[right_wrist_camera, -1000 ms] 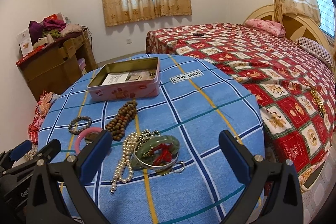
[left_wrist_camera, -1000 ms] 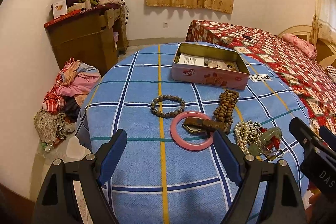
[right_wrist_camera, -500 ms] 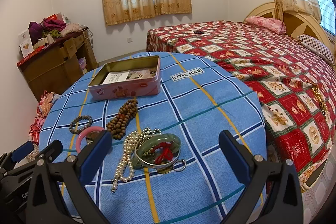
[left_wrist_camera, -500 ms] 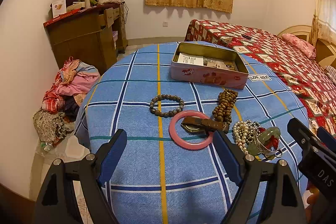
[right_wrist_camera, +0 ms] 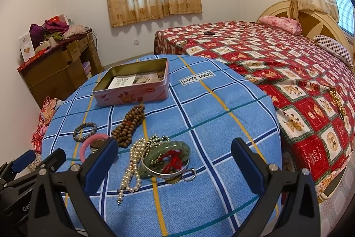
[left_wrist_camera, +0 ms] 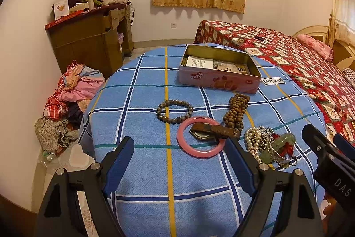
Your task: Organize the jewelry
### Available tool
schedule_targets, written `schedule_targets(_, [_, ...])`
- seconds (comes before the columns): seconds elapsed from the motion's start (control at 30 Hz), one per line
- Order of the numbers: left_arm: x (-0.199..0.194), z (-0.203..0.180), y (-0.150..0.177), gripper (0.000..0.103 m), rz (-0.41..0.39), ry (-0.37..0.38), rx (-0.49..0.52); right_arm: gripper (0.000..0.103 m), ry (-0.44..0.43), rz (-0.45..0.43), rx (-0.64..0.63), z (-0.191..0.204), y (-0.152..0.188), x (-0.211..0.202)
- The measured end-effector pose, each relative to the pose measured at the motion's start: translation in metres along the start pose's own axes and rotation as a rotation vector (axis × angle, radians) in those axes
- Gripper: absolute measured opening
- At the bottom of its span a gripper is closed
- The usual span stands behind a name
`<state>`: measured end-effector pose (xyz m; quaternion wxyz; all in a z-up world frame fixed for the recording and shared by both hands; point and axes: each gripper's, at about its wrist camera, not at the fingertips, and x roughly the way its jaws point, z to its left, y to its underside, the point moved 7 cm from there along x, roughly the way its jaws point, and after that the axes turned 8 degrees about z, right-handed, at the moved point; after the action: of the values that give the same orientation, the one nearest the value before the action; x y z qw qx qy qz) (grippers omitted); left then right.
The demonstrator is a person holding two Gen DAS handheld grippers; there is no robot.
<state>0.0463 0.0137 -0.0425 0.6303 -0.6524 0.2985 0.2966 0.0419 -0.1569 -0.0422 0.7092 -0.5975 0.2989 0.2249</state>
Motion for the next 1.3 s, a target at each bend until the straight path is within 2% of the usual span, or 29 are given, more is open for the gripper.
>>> schedule_targets(0.7, [0.0, -0.001, 0.001, 0.084, 0.003, 0.001, 0.005, 0.103, -0.011, 0.005, 0.001, 0.003, -0.001, 0.0])
schedule_targets(1.03, [0.01, 0.001, 0.002, 0.084, 0.032, 0.002, 0.02, 0.102, -0.02, 0.014, -0.017, -0.005, 0.002, 0.005])
schedule_targets(1.17, [0.02, 0.003, 0.005, 0.084, 0.058, 0.01, 0.021, 0.093, -0.028, 0.025, -0.032, -0.018, 0.007, 0.009])
schedule_targets(1.23, [0.024, 0.003, 0.006, 0.084, 0.068, 0.017, 0.025, 0.082, -0.039, 0.049, -0.021, -0.024, 0.011, 0.015])
schedule_targets(1.3, [0.028, 0.003, 0.007, 0.084, 0.075, 0.021, 0.028, 0.078, -0.064, 0.084, 0.003, -0.029, 0.013, 0.023])
